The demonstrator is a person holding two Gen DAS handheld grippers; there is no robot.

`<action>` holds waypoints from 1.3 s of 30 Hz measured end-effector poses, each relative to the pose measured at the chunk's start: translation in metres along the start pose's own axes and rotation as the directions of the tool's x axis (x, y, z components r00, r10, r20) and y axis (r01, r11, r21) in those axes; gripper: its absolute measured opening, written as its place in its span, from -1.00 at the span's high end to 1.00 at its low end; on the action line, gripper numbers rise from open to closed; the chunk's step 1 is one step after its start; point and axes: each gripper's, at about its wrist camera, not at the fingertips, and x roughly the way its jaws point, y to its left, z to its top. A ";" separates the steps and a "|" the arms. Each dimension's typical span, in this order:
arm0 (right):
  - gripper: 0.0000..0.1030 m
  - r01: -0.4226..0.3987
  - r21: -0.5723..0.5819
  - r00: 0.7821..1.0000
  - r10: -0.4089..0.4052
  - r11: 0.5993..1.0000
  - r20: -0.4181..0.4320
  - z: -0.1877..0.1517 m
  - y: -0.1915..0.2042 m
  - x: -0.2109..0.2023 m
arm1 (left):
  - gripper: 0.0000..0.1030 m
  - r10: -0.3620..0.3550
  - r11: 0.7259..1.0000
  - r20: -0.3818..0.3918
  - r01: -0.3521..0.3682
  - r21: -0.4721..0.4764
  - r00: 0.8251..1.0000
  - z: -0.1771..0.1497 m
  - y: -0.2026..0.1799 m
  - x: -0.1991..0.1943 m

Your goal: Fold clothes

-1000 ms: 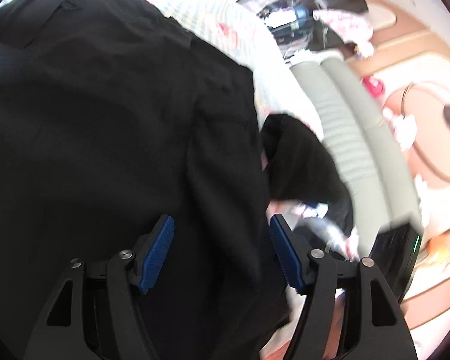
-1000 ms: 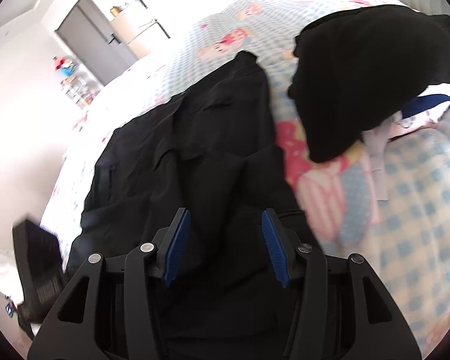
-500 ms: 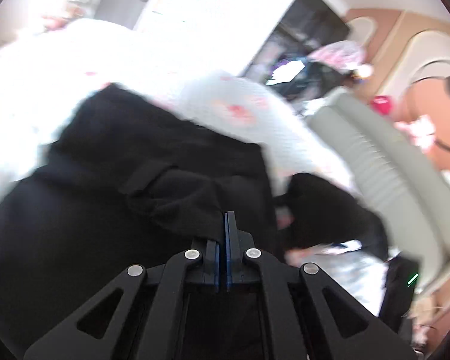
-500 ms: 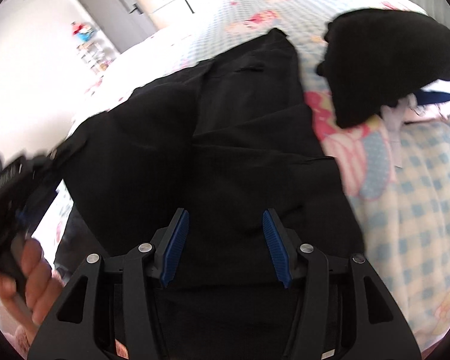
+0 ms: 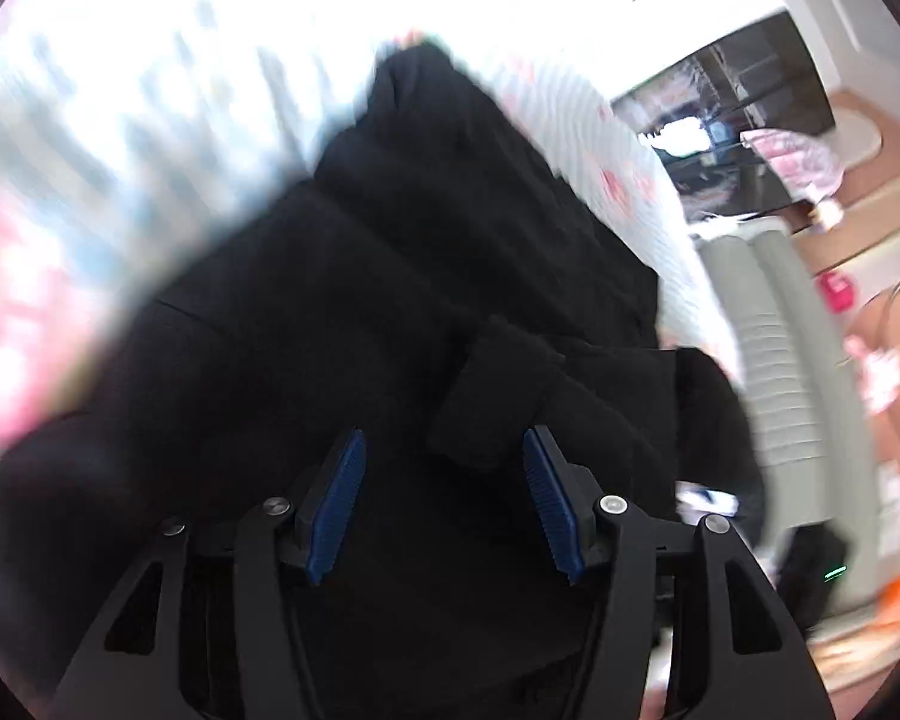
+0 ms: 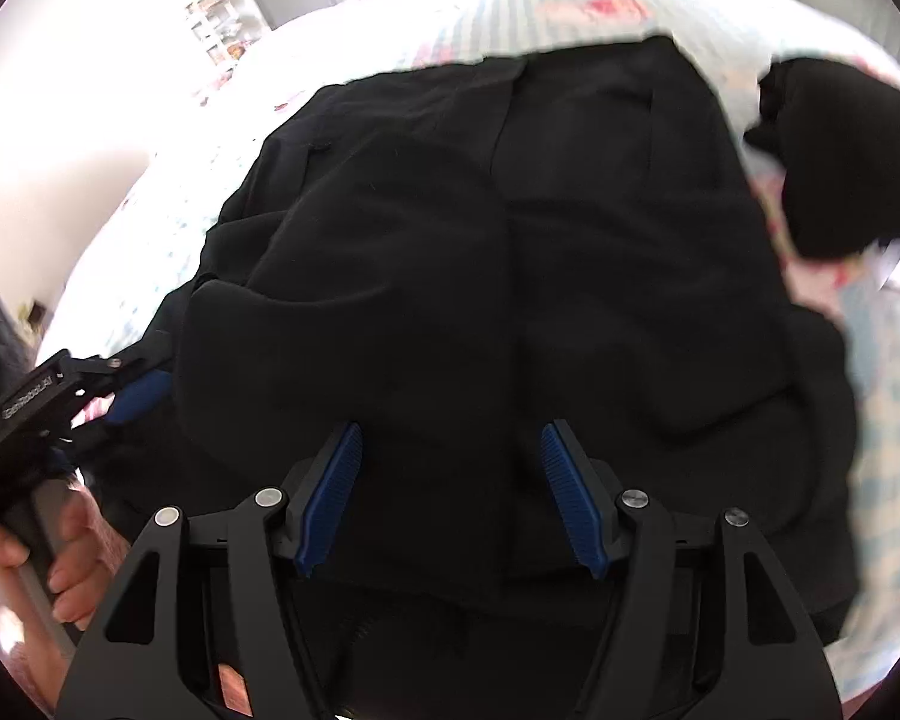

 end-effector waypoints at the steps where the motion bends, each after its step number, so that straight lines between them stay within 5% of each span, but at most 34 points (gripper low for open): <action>1: -0.24 0.003 0.012 1.000 -0.003 1.000 -0.016 0.000 0.000 0.006 | -0.10 -0.052 0.998 -0.023 0.052 -0.019 0.998 0.003 0.001 0.008; 2: -0.24 0.007 0.015 1.000 -0.007 1.000 -0.022 0.000 -0.001 0.006 | -0.07 -0.085 0.996 -0.019 0.085 -0.012 0.996 0.005 -0.004 0.012; 4: -0.24 0.017 0.016 1.000 -0.016 1.000 -0.025 -0.002 -0.005 0.002 | 0.47 -0.096 0.994 0.022 0.094 0.050 0.995 0.004 -0.020 0.013; 9: -0.24 0.033 0.027 0.999 -0.032 0.999 -0.021 -0.005 -0.016 -0.010 | 0.54 0.001 0.954 0.249 -0.076 0.290 0.968 -0.016 -0.071 -0.043; 11: -0.27 0.027 0.037 1.000 -0.027 0.999 0.007 -0.003 -0.020 -0.019 | 0.53 0.102 0.909 0.361 -0.235 0.346 0.927 -0.029 -0.076 -0.081; 13: -0.35 0.026 0.029 0.999 -0.027 0.999 0.023 -0.002 -0.021 -0.022 | 0.34 0.312 0.805 0.409 -0.467 0.365 0.857 -0.036 -0.071 -0.092; 14: -0.35 0.026 0.021 0.999 -0.027 0.999 0.031 -0.001 -0.019 -0.023 | 0.17 0.401 0.757 0.366 -0.529 0.385 0.840 -0.035 -0.063 -0.085; 15: -0.35 0.027 0.014 0.999 -0.027 1.000 0.038 0.000 -0.017 -0.023 | -0.14 0.466 0.741 0.269 -0.538 0.403 0.843 -0.031 -0.048 -0.073; 17: -0.35 0.028 -0.001 0.998 -0.027 1.000 0.053 0.002 -0.013 -0.024 | -0.11 0.481 0.789 0.182 -0.513 0.338 0.858 -0.023 -0.023 -0.072; 19: -0.34 0.028 -0.016 0.997 -0.027 0.999 0.068 0.004 -0.009 -0.024 | -0.10 0.384 0.849 0.228 -0.439 0.293 0.895 -0.019 -0.017 -0.093; 21: -0.34 0.030 -0.030 0.996 -0.027 0.999 0.083 0.006 -0.006 -0.025 | -0.10 0.326 0.865 0.307 -0.413 0.286 0.894 -0.017 -0.026 -0.102; 25: -0.35 0.018 -0.066 0.994 -0.011 0.998 0.106 0.010 0.004 -0.024 | -0.10 0.316 0.815 0.348 -0.441 0.376 0.882 -0.026 -0.053 -0.080; 27: -0.35 -0.003 -0.090 0.999 0.006 0.996 0.042 0.005 0.014 -0.007 | -0.13 0.349 0.786 0.304 -0.454 0.420 0.886 -0.029 -0.054 -0.060; 28: -0.34 0.013 -0.095 1.000 -0.013 0.995 0.002 0.001 0.017 0.005 | -0.13 0.411 0.762 0.271 -0.491 0.422 0.871 -0.028 -0.049 -0.046; 29: -0.33 0.046 -0.099 0.998 -0.050 0.994 -0.036 -0.005 0.016 0.017 | -0.17 0.509 0.722 0.229 -0.557 0.411 0.830 -0.026 -0.040 -0.030; 30: -0.32 0.070 -0.106 0.996 -0.076 0.992 -0.049 -0.010 0.013 0.023 | -0.14 0.541 0.711 0.212 -0.577 0.402 0.814 -0.028 -0.035 -0.028; 33: -0.37 0.151 -0.105 0.987 -0.157 0.983 -0.047 -0.020 -0.002 0.019 | -0.16 0.566 0.712 0.189 -0.591 0.379 0.803 -0.033 -0.021 -0.040; 35: -0.38 0.201 -0.085 0.978 -0.204 0.976 -0.037 -0.022 -0.014 0.008 | -0.17 0.534 0.710 0.244 -0.586 0.391 0.810 -0.041 -0.033 -0.051; 37: -0.37 0.166 -0.040 0.986 -0.167 0.985 -0.021 -0.022 -0.026 -0.007 | -0.16 0.460 0.709 0.322 -0.560 0.428 0.828 -0.049 -0.052 -0.062; 39: -0.37 0.104 -0.012 0.995 -0.104 0.995 0.008 -0.020 -0.028 -0.019 | -0.16 0.372 0.723 0.341 -0.500 0.477 0.863 -0.056 -0.068 -0.061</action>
